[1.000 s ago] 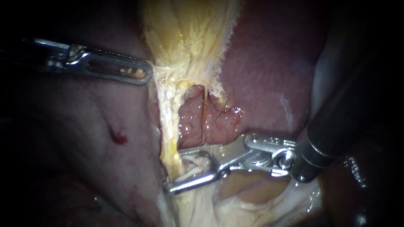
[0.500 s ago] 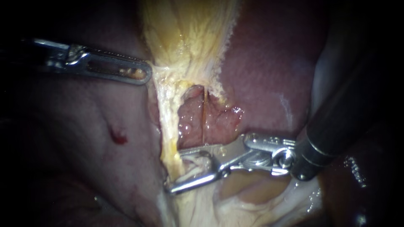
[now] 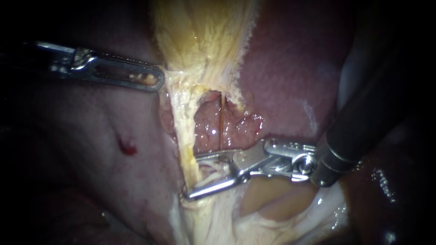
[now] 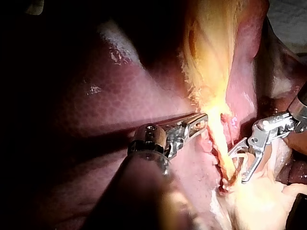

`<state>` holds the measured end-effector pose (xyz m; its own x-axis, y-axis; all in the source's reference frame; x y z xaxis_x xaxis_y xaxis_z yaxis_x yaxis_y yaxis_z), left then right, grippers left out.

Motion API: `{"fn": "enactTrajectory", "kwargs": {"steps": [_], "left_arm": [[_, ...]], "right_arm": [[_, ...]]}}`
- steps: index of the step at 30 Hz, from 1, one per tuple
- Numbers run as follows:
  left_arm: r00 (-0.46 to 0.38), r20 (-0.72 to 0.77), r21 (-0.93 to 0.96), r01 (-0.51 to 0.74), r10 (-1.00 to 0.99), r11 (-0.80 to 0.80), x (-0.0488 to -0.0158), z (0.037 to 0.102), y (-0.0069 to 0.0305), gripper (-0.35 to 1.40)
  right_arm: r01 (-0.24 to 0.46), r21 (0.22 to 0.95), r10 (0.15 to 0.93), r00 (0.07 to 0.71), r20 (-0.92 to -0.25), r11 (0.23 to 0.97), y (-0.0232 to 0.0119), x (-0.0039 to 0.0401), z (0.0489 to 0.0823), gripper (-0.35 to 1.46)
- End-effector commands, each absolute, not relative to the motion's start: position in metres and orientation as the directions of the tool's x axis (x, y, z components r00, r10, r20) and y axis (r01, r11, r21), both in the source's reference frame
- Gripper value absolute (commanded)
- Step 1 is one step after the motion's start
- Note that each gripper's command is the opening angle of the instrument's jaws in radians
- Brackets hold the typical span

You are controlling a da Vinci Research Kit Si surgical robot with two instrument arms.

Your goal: Clipping first clip left tube

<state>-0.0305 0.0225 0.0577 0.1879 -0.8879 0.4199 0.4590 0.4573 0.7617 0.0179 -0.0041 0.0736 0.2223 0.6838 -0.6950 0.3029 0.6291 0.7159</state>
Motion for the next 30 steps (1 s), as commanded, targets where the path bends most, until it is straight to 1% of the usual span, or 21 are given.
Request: {"fn": "enactTrajectory", "kwargs": {"steps": [1,13,22,30], "left_arm": [[0.188,0.42,0.761,0.46,-0.888,0.457,-0.0305,0.0577,0.0225,-0.35],[0.187,0.42,0.761,0.461,-0.888,0.457,-0.0307,0.0577,0.0225,-0.35],[0.187,0.42,0.761,0.461,-0.888,0.456,-0.0308,0.0577,0.0225,-0.35],[0.186,0.42,0.761,0.461,-0.888,0.456,-0.0309,0.0577,0.0226,-0.35]], "right_arm": [[0.304,0.716,0.685,0.22,-0.695,0.629,-0.0041,0.0182,0.0735,0.5],[0.307,0.716,0.695,0.195,-0.692,0.627,-0.0045,0.0206,0.0726,0.5],[0.334,0.713,0.704,0.173,-0.689,0.616,-0.0047,0.0219,0.0721,0.5],[0.345,0.711,0.703,0.174,-0.69,0.612,-0.0049,0.0225,0.0722,0.5]]}}
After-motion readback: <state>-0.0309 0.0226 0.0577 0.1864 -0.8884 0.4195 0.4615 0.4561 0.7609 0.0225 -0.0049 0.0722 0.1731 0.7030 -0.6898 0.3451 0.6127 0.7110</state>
